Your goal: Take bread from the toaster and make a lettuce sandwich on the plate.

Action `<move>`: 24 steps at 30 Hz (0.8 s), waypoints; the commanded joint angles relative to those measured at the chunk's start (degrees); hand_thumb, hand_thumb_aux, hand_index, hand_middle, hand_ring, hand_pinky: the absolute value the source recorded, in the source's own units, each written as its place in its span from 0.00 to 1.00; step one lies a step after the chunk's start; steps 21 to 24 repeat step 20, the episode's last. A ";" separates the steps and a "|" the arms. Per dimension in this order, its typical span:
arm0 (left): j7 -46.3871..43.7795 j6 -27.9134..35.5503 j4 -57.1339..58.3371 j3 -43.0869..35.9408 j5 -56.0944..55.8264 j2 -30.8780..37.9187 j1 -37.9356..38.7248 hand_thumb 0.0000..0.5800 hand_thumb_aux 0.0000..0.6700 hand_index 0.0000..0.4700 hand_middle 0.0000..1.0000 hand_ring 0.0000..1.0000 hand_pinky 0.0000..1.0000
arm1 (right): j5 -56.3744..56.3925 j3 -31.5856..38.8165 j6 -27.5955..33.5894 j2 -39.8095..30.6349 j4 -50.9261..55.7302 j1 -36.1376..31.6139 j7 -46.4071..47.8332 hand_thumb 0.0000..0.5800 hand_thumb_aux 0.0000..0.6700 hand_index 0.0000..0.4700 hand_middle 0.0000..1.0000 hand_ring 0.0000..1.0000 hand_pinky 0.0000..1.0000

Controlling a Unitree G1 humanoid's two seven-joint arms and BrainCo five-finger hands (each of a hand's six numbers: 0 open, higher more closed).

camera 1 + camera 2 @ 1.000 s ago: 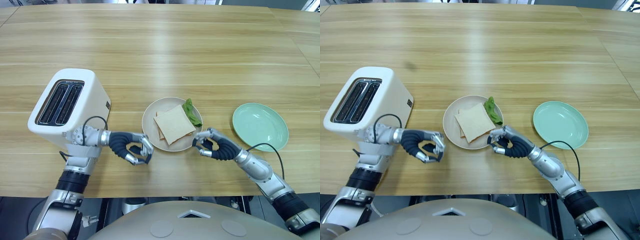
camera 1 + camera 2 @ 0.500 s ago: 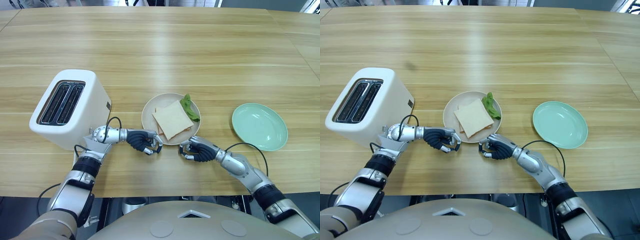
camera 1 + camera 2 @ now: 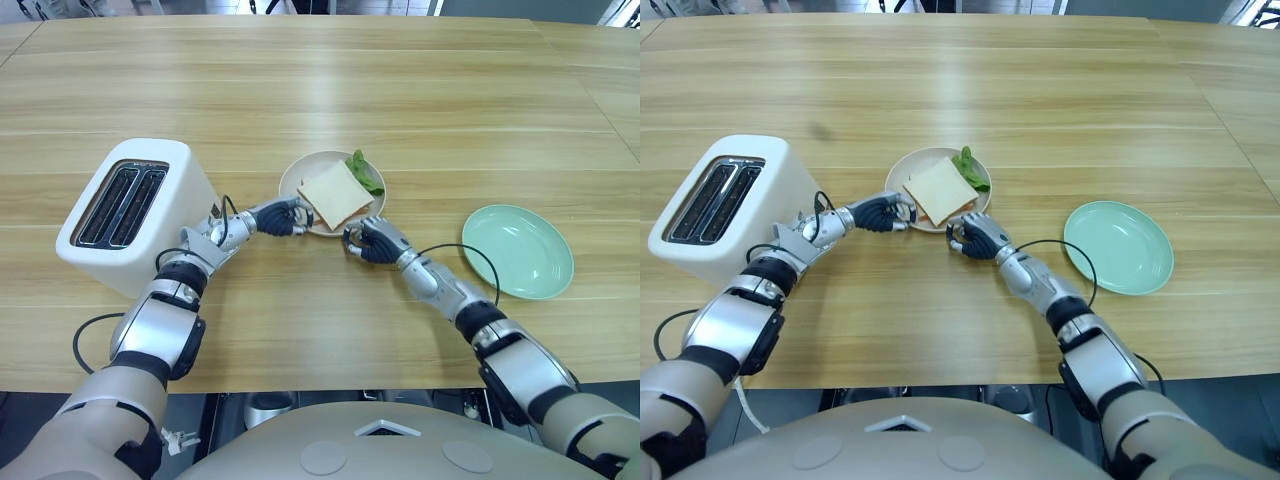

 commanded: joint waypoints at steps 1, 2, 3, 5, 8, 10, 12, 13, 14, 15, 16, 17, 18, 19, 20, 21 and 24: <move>8.60 2.70 3.42 3.81 -2.31 -1.46 -2.75 0.83 0.58 0.57 0.84 0.84 0.84 | 1.19 -1.50 -1.39 1.55 6.29 -3.43 -8.34 1.00 1.00 0.98 1.00 1.00 1.00; 10.18 2.80 3.80 4.57 -2.72 -1.73 -3.17 0.83 0.58 0.57 0.84 0.84 0.84 | 1.32 -1.65 -2.26 1.71 7.08 -3.74 -9.97 1.00 1.00 0.98 1.00 1.00 1.00; 11.15 2.57 4.07 5.69 -3.61 -2.04 -3.48 0.59 0.36 0.35 0.64 0.64 0.64 | 1.54 -1.92 -3.22 1.77 7.54 -3.89 -11.31 1.00 1.00 0.98 1.00 1.00 1.00; 9.88 1.11 4.21 8.94 -7.20 -3.09 -3.51 0.00 0.00 0.00 0.34 0.34 0.34 | 2.79 -2.94 -5.92 1.67 7.94 -3.69 -12.75 1.00 1.00 0.98 0.98 0.98 0.98; -1.98 -5.65 2.52 14.48 -16.65 -5.95 -1.31 0.00 0.00 0.00 0.00 0.00 0.00 | 6.20 -5.20 -11.41 0.80 7.10 -2.36 -12.38 0.76 0.51 0.50 0.66 0.66 0.66; -13.68 -8.22 0.23 18.41 -25.26 -8.39 0.48 0.00 0.00 0.00 0.00 0.00 0.00 | 9.86 -7.76 -15.62 0.22 6.06 -1.06 -10.77 0.00 0.00 0.00 0.49 0.49 0.49; -27.99 -4.68 -4.36 23.55 -37.24 -11.02 1.78 0.00 0.00 0.00 0.00 0.00 0.00 | 15.61 -11.05 -20.32 -0.25 4.56 0.64 -7.34 0.00 0.00 0.00 0.37 0.37 0.37; -34.49 -2.28 -7.05 25.70 -42.67 -11.96 2.34 0.00 0.00 0.00 0.00 0.00 0.00 | 19.01 -12.70 -22.48 -0.31 3.84 1.54 -4.85 0.00 0.00 0.00 0.33 0.33 0.33; -39.58 0.27 -9.45 27.25 -46.79 -12.59 2.88 0.00 0.00 0.00 0.00 0.00 0.00 | 22.18 -14.17 -24.02 -0.31 3.14 2.34 -2.39 0.00 0.00 0.00 0.27 0.27 0.27; -43.18 2.12 -11.53 28.10 -49.44 -12.95 3.52 0.00 0.00 0.00 0.00 0.00 0.00 | 25.07 -15.47 -25.08 -0.33 2.41 3.01 0.02 0.00 0.00 0.00 0.23 0.23 0.23; -45.93 3.43 -13.59 28.42 -51.13 -13.16 4.50 0.00 0.00 0.00 0.00 0.00 0.00 | 28.00 -16.71 -25.84 -0.32 1.53 3.69 2.53 0.00 0.00 0.00 0.23 0.23 0.23; -47.23 3.94 -15.34 28.17 -51.37 -13.21 5.65 0.00 0.00 0.00 0.00 0.00 0.00 | 30.41 -17.76 -26.45 -0.46 0.40 4.39 4.58 0.00 0.00 0.00 0.18 0.18 0.18; -47.34 3.44 -16.65 27.60 -50.42 -13.13 6.75 0.00 0.00 0.00 0.00 0.00 0.00 | 32.65 -18.66 -26.87 -0.55 -1.01 5.13 6.59 0.00 0.00 0.00 0.16 0.16 0.16; -47.12 2.67 -17.80 26.99 -49.33 -13.11 7.75 0.00 0.00 0.00 0.00 0.00 0.00 | 34.87 -19.42 -27.09 -0.55 -2.62 5.96 8.51 0.00 0.00 0.00 0.16 0.16 0.16; -47.38 2.46 -19.37 26.61 -49.15 -13.38 8.84 0.00 0.00 0.00 0.00 0.00 0.00 | 37.55 -20.14 -27.07 -0.41 -4.58 6.92 10.66 0.00 0.00 0.00 0.09 0.09 0.09; -47.38 2.46 -19.37 26.61 -49.15 -13.38 8.84 0.00 0.00 0.00 0.00 0.00 0.00 | 37.55 -20.14 -27.07 -0.41 -4.58 6.92 10.66 0.00 0.00 0.00 0.09 0.09 0.09; -47.38 2.46 -19.37 26.61 -49.15 -13.38 8.84 0.00 0.00 0.00 0.00 0.00 0.00 | 37.55 -20.14 -27.07 -0.41 -4.58 6.92 10.66 0.00 0.00 0.00 0.09 0.09 0.09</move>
